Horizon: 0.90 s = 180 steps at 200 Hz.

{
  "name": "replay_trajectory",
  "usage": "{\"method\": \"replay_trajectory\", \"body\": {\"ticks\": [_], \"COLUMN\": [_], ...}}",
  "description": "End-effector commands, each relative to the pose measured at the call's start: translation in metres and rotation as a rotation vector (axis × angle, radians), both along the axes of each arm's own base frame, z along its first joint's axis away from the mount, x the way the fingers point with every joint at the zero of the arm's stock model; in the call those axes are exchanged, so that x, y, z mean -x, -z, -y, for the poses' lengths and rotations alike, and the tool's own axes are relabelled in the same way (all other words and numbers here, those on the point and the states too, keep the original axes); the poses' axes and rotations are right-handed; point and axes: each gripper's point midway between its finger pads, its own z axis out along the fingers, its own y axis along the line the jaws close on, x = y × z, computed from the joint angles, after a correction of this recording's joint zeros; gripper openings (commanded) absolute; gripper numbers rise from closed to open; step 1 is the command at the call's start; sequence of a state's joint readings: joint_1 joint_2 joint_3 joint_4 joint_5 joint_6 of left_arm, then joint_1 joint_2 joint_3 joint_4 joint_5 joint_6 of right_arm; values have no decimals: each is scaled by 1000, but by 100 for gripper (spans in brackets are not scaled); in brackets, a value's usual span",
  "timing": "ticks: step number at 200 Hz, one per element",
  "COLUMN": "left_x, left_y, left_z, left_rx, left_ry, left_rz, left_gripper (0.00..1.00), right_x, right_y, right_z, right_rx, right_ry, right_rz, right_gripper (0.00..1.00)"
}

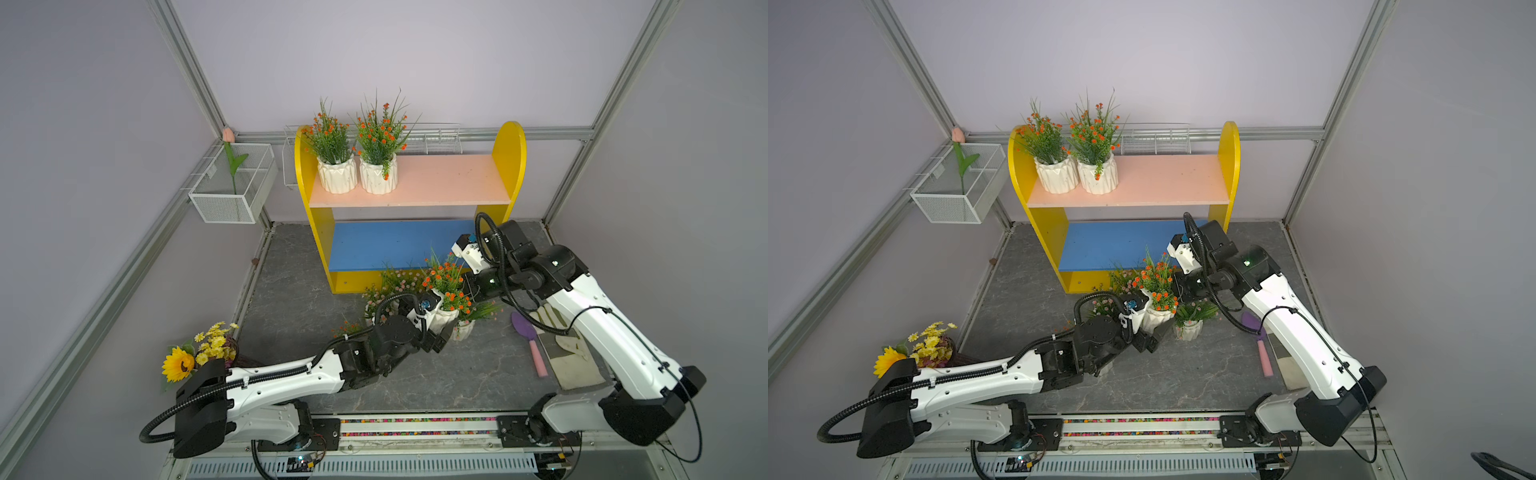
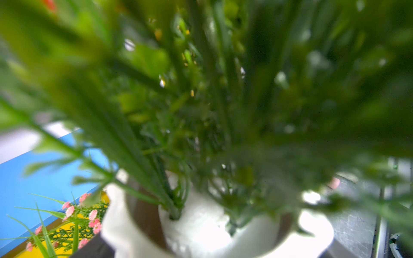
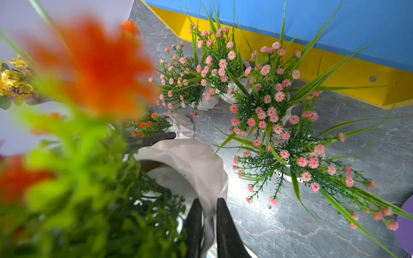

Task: Place the baby's breath potted plants on the rack by color
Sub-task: Pick up the baby's breath potted plant from the center of the board.

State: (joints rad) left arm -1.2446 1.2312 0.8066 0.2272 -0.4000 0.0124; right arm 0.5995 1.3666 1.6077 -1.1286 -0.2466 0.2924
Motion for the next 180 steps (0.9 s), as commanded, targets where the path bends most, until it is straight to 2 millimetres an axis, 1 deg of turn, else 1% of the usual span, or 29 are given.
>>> {"method": "replay_trajectory", "body": {"ticks": [1, 25, 53, 62, 89, 130, 144, 180], "left_x": [-7, -12, -16, -18, -27, -43, -48, -64], "left_y": [-45, -61, -90, -98, -121, -150, -160, -192], "left_z": [0, -2, -3, -3, -5, -5, -2, 9], "left_rx": [101, 104, 134, 137, 159, 191, 187, 188], "left_ry": [-47, -72, -70, -73, -78, -91, -97, -125], "left_rz": [32, 34, 52, 55, 55, 67, 81, 116], "left_gripper": [41, 41, 41, 41, 41, 41, 41, 41], "right_x": [-5, -6, -3, -1, 4, 13, 16, 23], "right_y": [-13, -11, -6, -4, 9, 19, 24, 37], "right_z": [13, 35, 62, 68, 84, 93, 95, 97], "right_rx": [-40, -23, -25, -30, -6, -5, -7, -13], "right_ry": [51, 109, 188, 207, 250, 272, 278, 286], "right_rz": [49, 65, 79, 81, 71, 73, 73, 62], "right_gripper": [17, 18, 20, 21, 21, 22, 22, 22]}}
